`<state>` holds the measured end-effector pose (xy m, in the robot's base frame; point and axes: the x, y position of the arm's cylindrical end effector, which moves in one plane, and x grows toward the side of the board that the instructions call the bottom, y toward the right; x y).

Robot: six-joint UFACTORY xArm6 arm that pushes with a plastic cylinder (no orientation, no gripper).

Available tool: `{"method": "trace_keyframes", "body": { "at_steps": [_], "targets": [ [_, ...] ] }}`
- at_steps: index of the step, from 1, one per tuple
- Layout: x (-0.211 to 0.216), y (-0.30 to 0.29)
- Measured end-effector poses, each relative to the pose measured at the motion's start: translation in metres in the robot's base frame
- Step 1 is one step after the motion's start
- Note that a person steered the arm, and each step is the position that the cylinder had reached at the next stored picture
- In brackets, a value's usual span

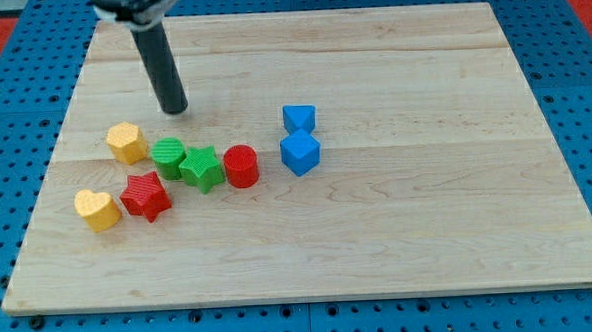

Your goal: Move the yellow hexagon and green circle to the left side of the green star

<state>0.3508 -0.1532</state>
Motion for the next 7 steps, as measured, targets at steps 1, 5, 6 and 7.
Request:
{"method": "trace_keyframes", "body": {
  "at_steps": [1,5,6,7],
  "targets": [
    [0.008,-0.055],
    [0.000,0.169],
    [0.020,0.223],
    [0.038,0.176]
  ]
}}
